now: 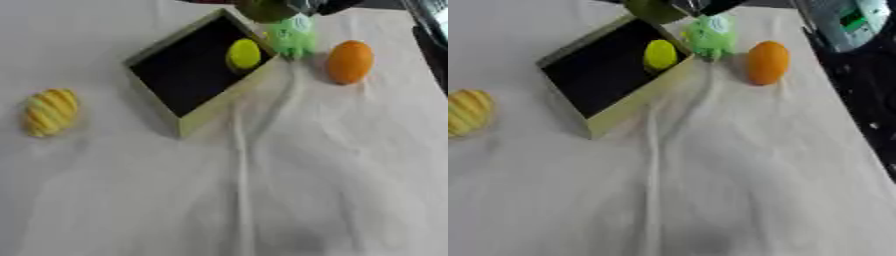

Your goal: Pick up objects on the table and place them in the box.

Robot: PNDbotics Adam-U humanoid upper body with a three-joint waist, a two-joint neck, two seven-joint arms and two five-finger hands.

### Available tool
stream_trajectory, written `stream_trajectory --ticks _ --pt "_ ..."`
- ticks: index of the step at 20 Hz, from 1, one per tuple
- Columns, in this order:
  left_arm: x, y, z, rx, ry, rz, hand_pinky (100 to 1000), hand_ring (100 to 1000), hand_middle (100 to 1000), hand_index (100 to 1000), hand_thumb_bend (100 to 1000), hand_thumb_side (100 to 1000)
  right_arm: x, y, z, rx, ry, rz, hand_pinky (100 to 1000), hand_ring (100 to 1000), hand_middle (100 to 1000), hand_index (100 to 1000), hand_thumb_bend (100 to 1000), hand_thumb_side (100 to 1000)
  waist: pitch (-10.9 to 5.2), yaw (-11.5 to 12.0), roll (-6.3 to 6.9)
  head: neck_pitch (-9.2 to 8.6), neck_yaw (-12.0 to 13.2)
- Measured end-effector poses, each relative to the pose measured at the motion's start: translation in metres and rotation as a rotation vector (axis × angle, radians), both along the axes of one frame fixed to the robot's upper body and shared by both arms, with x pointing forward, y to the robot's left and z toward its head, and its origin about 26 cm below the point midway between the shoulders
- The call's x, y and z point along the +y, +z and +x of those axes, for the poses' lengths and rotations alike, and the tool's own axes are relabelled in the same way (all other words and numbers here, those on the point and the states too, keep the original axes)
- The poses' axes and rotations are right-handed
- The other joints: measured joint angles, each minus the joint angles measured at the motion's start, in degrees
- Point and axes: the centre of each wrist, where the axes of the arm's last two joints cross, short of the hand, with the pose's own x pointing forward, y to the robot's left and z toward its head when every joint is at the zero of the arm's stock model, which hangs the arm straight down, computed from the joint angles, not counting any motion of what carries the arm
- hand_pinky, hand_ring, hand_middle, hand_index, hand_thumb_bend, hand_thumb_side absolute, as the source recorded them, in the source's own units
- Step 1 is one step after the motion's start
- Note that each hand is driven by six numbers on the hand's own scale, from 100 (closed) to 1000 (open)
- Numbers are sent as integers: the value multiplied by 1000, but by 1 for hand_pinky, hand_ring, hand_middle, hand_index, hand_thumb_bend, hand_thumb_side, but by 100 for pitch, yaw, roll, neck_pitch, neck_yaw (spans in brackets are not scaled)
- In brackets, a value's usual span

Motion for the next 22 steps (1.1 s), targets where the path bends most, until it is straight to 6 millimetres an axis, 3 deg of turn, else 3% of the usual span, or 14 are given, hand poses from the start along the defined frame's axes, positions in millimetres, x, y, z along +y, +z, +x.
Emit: stream_trajectory --ticks 10,22 --pt "-11 6 -1 -27 -51 7 715 746 743 849 458 419 21 -27 44 63 -32 -75 814 736 412 594 100 100 47 233 -128 -48 -107" --pt "-15 7 -1 -30 -70 19 712 745 742 849 455 423 27 -59 71 98 -80 -151 847 800 514 686 100 100 106 293 -131 -46 -239"
